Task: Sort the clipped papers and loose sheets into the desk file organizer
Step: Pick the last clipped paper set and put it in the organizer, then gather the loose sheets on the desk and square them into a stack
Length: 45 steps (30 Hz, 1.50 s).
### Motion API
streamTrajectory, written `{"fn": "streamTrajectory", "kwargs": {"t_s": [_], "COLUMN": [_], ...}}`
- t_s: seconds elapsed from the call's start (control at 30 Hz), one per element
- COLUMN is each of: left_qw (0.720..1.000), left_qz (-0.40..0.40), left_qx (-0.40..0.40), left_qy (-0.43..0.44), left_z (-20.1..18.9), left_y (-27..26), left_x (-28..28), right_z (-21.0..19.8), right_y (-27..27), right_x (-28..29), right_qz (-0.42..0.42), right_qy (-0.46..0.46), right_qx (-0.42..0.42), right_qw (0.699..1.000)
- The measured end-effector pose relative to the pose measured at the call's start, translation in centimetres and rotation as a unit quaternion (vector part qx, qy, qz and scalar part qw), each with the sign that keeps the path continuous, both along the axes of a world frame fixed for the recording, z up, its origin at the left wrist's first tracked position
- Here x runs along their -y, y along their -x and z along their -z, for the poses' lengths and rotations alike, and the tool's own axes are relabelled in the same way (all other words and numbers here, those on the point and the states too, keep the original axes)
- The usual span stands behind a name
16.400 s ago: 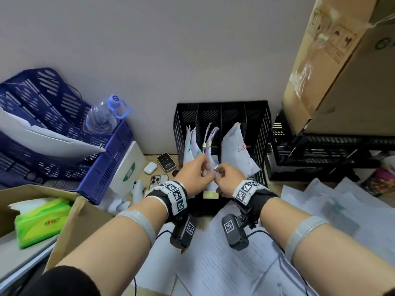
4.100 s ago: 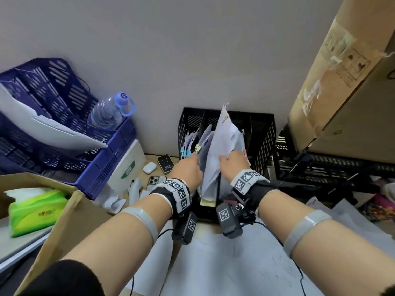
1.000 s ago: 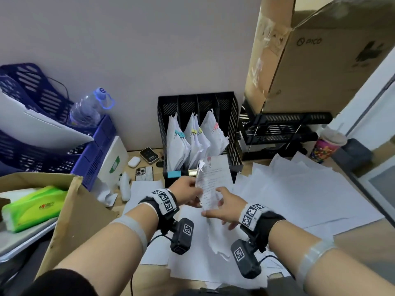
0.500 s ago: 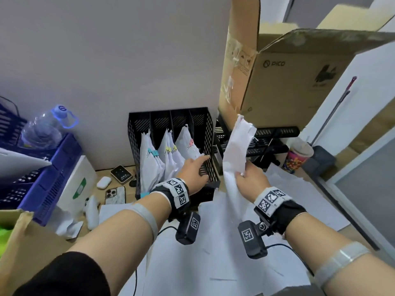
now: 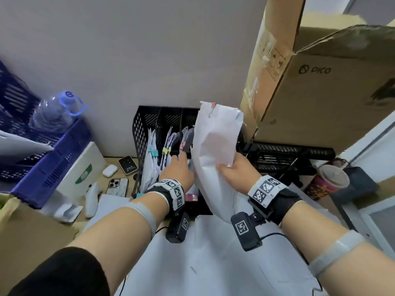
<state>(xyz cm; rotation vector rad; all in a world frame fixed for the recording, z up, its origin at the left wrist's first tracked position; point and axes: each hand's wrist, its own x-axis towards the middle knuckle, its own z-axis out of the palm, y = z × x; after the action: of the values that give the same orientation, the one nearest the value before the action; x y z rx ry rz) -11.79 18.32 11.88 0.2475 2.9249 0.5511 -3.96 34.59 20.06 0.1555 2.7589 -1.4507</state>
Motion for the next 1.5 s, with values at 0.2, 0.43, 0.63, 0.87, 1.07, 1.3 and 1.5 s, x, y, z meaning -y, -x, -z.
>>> {"fn": "streamTrajectory", "kwargs": {"t_s": [0.2,0.43,0.63,0.87,1.07,1.3,1.5], "left_qw": [1.000,0.999,0.998,0.994,0.974,0.961,0.921], "left_qz": [-0.014,-0.008,0.007,0.054,0.002,-0.226,-0.241], "left_qx": [-0.025,-0.023,-0.025,-0.037,-0.159,0.113,0.305], "left_qy": [-0.013,-0.040,-0.056,-0.089,-0.161,-0.107,-0.024], "left_z": [-0.1,-0.3,-0.5,0.0,-0.6,6.0,13.0], "left_y": [0.6,0.5,0.2,-1.0,-3.2,-4.6,-9.0], "left_x": [1.3,2.0,2.3,3.1,6.6,17.6,26.0], "right_z": [2.0,3.2,7.9,10.3,11.9,17.6,21.3], "right_y": [4.6,7.0,6.5,4.7,0.9,-3.5,-5.6], "right_x": [3.1,3.5,4.2,5.2,8.1,15.4,22.1], "right_qz": [0.059,0.098,0.059,0.014,0.011,-0.034,0.013], "right_qy": [-0.035,-0.001,-0.014,-0.019,0.106,0.158,0.205], "right_qx": [0.037,0.043,0.120,0.207,0.305,0.409,0.412], "right_qw": [0.997,0.994,0.991,0.978,0.946,0.898,0.888]}}
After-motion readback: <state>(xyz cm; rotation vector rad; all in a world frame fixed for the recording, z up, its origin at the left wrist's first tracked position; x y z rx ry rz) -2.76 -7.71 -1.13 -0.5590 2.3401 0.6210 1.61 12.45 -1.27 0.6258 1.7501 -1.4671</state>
